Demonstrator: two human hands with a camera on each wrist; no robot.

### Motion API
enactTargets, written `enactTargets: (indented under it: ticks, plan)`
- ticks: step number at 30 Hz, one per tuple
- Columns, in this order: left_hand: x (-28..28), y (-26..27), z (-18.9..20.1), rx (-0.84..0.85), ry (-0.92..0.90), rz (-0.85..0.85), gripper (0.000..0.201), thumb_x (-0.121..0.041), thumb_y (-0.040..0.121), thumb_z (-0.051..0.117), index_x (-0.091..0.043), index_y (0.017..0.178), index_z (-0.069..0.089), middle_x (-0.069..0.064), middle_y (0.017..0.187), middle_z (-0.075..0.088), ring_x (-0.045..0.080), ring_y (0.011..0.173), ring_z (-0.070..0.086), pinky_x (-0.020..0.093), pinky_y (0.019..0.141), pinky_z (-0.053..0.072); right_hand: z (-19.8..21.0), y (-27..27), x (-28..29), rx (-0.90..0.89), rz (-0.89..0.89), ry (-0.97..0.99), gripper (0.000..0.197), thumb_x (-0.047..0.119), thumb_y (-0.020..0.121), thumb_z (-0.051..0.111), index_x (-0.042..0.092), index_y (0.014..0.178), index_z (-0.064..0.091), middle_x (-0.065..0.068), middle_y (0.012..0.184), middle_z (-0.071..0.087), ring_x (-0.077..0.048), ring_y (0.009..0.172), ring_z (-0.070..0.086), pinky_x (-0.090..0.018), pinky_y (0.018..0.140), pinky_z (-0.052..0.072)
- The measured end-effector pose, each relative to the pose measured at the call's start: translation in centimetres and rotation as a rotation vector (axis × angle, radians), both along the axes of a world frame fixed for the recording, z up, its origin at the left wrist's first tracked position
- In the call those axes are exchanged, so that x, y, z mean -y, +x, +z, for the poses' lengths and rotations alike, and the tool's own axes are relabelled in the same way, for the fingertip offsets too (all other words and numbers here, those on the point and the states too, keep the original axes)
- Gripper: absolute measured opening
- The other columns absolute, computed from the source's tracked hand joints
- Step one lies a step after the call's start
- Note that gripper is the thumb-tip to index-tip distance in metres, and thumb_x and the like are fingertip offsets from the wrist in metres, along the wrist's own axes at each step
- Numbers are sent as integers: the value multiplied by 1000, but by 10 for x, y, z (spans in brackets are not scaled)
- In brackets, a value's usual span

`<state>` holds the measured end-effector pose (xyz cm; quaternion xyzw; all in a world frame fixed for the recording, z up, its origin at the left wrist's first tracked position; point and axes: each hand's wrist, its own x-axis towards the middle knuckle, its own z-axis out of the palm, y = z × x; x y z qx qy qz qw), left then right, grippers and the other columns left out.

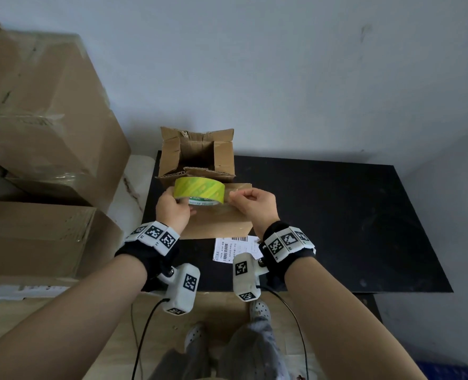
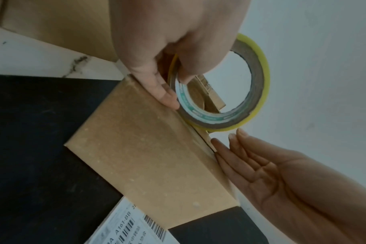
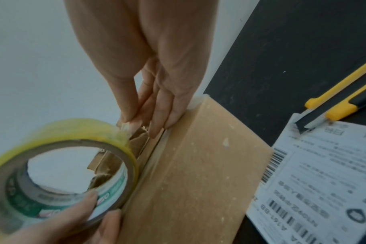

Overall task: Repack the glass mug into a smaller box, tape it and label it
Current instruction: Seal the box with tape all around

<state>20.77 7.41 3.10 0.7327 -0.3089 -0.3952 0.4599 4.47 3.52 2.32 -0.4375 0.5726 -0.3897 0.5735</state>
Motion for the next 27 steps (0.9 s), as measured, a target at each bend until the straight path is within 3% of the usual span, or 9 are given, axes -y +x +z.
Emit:
enactTargets:
  ticks: [3, 8, 11, 14, 20, 23, 27]
  plan:
    - [-1, 3, 3, -76, -16, 1, 30, 8, 94, 37, -16, 110, 45, 11, 105, 53, 19, 75, 61, 36, 77, 53, 5, -4, 6, 102, -37, 86, 11, 5, 83, 70, 6, 74, 64, -11, 78, 66, -24, 83, 67, -32, 83, 57]
    - [0, 2, 4, -51, 0, -79, 26, 2, 94, 41, -17, 112, 43, 8, 111, 51, 26, 98, 60, 34, 80, 52, 9, -23, 11, 137, -74, 162, 8, 3, 86, 65, -3, 89, 62, -16, 88, 66, -24, 85, 68, -29, 78, 59]
    - [0, -1, 3, -45, -6, -97, 27, -4, 96, 40, -15, 120, 48, 9, 111, 53, 26, 103, 59, 33, 82, 51, 10, -30, 9, 163, -86, 186, 9, 2, 87, 63, -5, 92, 61, -17, 91, 64, -27, 92, 66, -32, 80, 58]
    - [0, -3, 2, -34, -13, -117, 24, -8, 96, 40, -26, 111, 47, 6, 110, 55, 24, 101, 59, 31, 80, 51, 8, -31, 8, 203, -107, 200, 6, 1, 88, 61, -4, 91, 59, -17, 93, 61, -31, 97, 65, -32, 79, 58]
    - [2, -6, 4, 6, -16, -78, 12, -18, 96, 45, -24, 106, 41, 3, 106, 57, 22, 94, 61, 30, 73, 53, 4, -34, 13, 327, -177, 263, 7, -1, 95, 48, -2, 102, 51, -15, 86, 55, -28, 82, 67, -37, 75, 59]
    - [1, -5, 3, 38, -9, -101, 14, -19, 95, 48, -24, 106, 41, 4, 107, 58, 22, 94, 62, 32, 75, 55, 0, -37, 13, 316, -173, 270, 5, -1, 95, 49, -1, 93, 53, -12, 76, 53, -22, 72, 63, -36, 73, 59]
    - [2, -3, 1, 75, 11, -138, 13, -28, 92, 51, -33, 102, 45, 2, 104, 61, 19, 91, 63, 39, 82, 56, -3, -40, 16, 308, -188, 281, 7, -1, 95, 49, 1, 89, 53, -10, 70, 52, -19, 66, 59, -34, 68, 59]
